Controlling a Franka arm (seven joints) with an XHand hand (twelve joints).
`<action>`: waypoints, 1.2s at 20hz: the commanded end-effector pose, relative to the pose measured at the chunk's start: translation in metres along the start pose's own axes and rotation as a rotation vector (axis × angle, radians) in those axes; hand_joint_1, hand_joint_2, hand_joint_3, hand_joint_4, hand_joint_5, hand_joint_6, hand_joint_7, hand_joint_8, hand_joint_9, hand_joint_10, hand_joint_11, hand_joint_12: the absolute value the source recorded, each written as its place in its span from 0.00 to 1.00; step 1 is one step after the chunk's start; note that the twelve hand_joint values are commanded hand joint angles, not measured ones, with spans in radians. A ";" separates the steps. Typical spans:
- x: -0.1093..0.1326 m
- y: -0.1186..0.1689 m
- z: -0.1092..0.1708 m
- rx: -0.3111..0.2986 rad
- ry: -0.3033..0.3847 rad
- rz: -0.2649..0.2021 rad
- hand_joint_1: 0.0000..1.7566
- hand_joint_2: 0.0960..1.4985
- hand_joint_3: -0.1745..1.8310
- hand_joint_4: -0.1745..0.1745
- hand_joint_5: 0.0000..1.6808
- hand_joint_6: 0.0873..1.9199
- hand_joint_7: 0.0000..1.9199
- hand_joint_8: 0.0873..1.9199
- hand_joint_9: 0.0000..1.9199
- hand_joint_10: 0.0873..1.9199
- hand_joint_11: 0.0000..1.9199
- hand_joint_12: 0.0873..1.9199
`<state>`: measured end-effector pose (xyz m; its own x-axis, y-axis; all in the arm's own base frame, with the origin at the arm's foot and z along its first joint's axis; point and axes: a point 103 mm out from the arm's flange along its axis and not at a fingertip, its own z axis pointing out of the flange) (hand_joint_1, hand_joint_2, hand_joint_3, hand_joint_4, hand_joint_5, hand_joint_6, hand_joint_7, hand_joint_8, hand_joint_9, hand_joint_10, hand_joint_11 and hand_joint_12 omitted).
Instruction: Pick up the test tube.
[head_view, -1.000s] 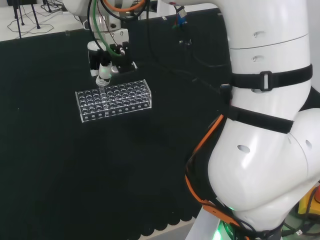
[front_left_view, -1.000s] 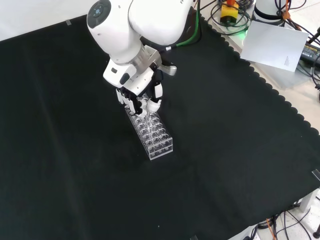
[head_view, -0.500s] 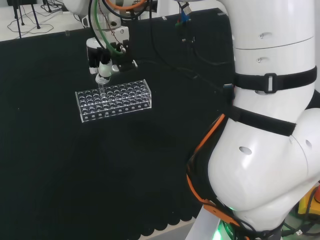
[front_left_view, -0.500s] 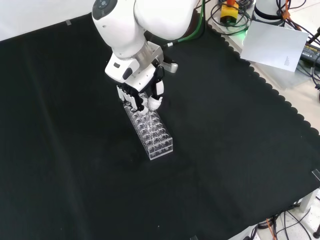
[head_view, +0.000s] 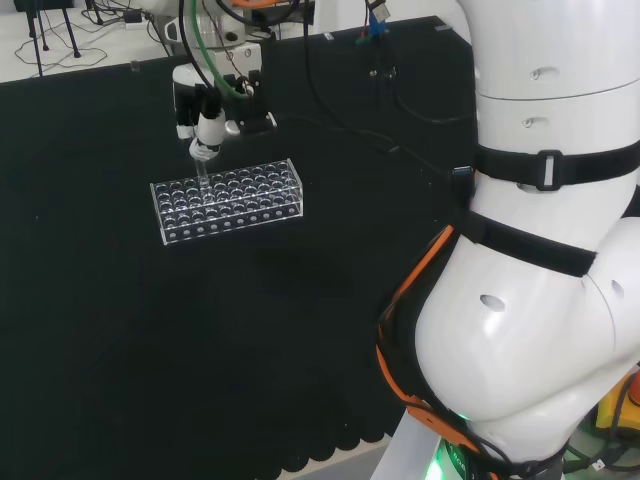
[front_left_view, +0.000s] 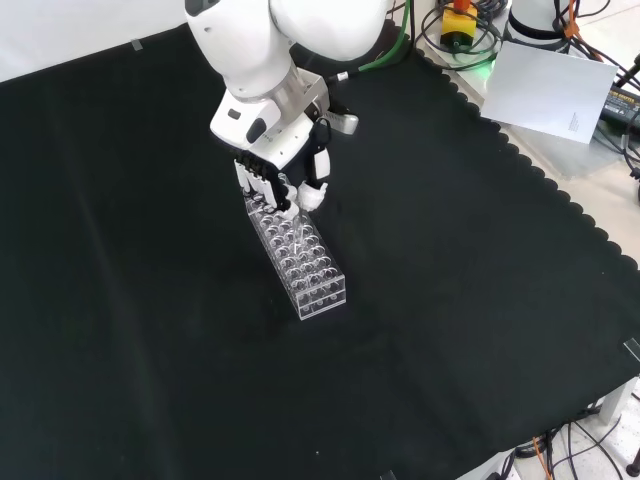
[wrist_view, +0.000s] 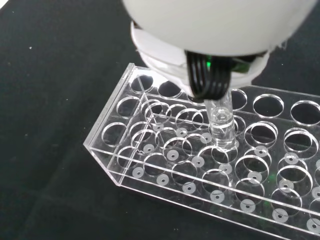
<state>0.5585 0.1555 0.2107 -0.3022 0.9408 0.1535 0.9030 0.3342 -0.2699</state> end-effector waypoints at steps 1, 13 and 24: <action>0.000 -0.009 -0.012 -0.009 0.015 -0.011 0.83 0.26 0.51 0.00 0.87 0.16 0.82 0.15 0.76 0.11 0.62 0.57; -0.003 -0.023 -0.046 -0.036 0.033 -0.022 0.82 0.31 0.46 0.00 0.86 0.03 0.80 0.21 0.74 0.17 0.61 0.57; -0.014 -0.049 -0.083 -0.102 0.071 0.003 0.82 0.32 0.45 0.00 0.87 0.02 0.80 0.22 0.73 0.18 0.61 0.57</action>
<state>0.5500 0.1342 0.2828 -0.3010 0.9314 0.2049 0.9187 0.3408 -0.1996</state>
